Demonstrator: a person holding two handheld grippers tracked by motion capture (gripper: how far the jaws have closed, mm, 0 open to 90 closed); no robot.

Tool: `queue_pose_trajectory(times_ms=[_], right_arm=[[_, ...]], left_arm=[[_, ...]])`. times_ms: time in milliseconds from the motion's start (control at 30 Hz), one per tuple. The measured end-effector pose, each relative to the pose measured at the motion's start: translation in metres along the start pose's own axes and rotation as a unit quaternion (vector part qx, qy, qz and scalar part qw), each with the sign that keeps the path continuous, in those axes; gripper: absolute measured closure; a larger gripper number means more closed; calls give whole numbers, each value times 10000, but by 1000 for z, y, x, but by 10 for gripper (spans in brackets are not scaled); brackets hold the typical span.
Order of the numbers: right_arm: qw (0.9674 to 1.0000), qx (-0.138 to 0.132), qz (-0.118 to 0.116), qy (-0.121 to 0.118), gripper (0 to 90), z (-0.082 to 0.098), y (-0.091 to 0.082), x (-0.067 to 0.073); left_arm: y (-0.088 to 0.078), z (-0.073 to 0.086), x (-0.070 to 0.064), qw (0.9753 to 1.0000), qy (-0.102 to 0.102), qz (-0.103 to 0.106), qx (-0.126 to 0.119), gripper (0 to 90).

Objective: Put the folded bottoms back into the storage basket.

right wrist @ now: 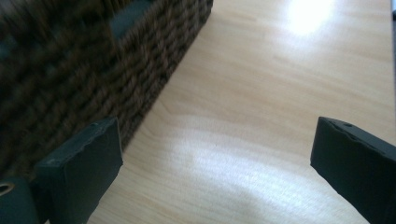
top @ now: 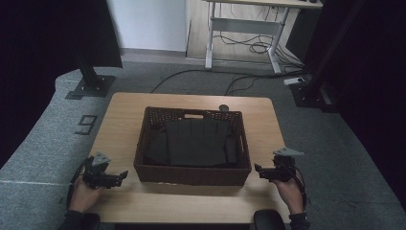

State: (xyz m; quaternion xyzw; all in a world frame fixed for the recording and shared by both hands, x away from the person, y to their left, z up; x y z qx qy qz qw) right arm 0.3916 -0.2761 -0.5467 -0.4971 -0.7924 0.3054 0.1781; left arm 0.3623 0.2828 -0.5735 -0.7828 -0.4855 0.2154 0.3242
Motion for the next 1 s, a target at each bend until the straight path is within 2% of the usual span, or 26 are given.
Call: queue_pose_trajectory(times_ms=[267, 467, 600, 633, 767, 1000], right_arm=[[9999, 93, 17, 105, 20, 22, 16, 2], [9995, 261, 64, 177, 20, 40, 31, 1], [9990, 414, 101, 102, 8, 51, 39, 2], [9991, 377, 173, 38, 0, 52, 41, 2], [9994, 271, 218, 65, 0, 51, 42, 2], [9994, 267, 220, 66, 0, 52, 42, 2]], left_arm=[[12, 16, -3, 9998, 51, -11, 192, 0], [21, 25, -6, 9992, 107, -3, 384, 0], [23, 26, -6, 9992, 5, 164, 361, 0], [23, 26, -6, 9993, -5, 183, 315, 0], [23, 26, -5, 9994, -16, 177, 292, 0], [23, 26, -5, 9994, -18, 176, 291, 0]])
Point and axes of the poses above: each handheld gripper's, and its own axes: y roughly forward along the jaws, z roughly out of its underside, x roughly to its left, the point moved 8 cm from there along y, roughly forward along the jaws, and after that the axes turned 4 degrees about -y, right-handed, at the moved point
